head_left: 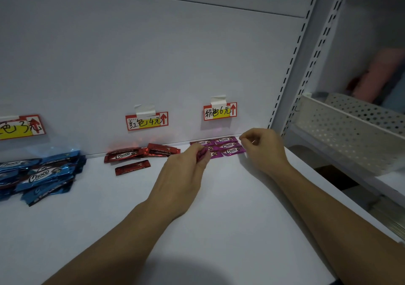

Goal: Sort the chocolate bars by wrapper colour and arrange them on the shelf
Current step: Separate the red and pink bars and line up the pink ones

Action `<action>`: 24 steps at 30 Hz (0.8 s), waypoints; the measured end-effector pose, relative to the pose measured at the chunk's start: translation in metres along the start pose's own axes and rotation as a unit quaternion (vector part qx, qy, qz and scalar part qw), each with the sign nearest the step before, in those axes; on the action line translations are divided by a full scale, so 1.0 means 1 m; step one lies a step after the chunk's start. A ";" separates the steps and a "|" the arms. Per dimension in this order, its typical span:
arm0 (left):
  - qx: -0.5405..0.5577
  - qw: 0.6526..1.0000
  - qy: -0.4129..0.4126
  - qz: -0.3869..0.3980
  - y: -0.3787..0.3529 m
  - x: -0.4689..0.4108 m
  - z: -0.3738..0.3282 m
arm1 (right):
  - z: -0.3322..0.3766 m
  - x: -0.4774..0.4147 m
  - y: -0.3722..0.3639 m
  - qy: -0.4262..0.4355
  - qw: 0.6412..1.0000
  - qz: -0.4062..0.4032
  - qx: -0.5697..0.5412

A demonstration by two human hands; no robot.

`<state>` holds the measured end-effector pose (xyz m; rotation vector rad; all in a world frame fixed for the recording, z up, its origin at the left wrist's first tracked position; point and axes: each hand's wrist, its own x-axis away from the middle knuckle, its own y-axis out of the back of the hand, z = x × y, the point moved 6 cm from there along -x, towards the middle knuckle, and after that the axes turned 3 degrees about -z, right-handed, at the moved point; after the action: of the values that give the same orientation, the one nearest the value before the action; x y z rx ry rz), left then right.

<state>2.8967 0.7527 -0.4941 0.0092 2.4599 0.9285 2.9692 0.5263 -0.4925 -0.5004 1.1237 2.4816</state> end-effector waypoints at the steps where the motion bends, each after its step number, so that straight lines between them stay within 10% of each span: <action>1: 0.021 1.000 0.008 -0.005 0.001 0.000 0.001 | 0.000 0.001 0.000 -0.006 1.000 -0.002 -0.007; 11: 0.263 0.956 0.085 0.101 0.002 0.001 0.004 | 0.073 0.033 -0.008 0.088 0.935 0.167 -0.301; 18: 0.231 0.963 0.129 0.053 0.004 -0.003 0.014 | 0.080 0.035 -0.005 0.071 0.915 0.179 -0.354; 24: 0.400 0.889 0.225 -0.002 0.006 -0.006 0.033 | 0.064 0.025 0.003 0.005 0.912 0.182 -0.368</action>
<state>2.9161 0.7760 -0.5086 0.0786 3.0939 -0.1795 2.9358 0.5779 -0.4621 -0.5271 0.2365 3.2077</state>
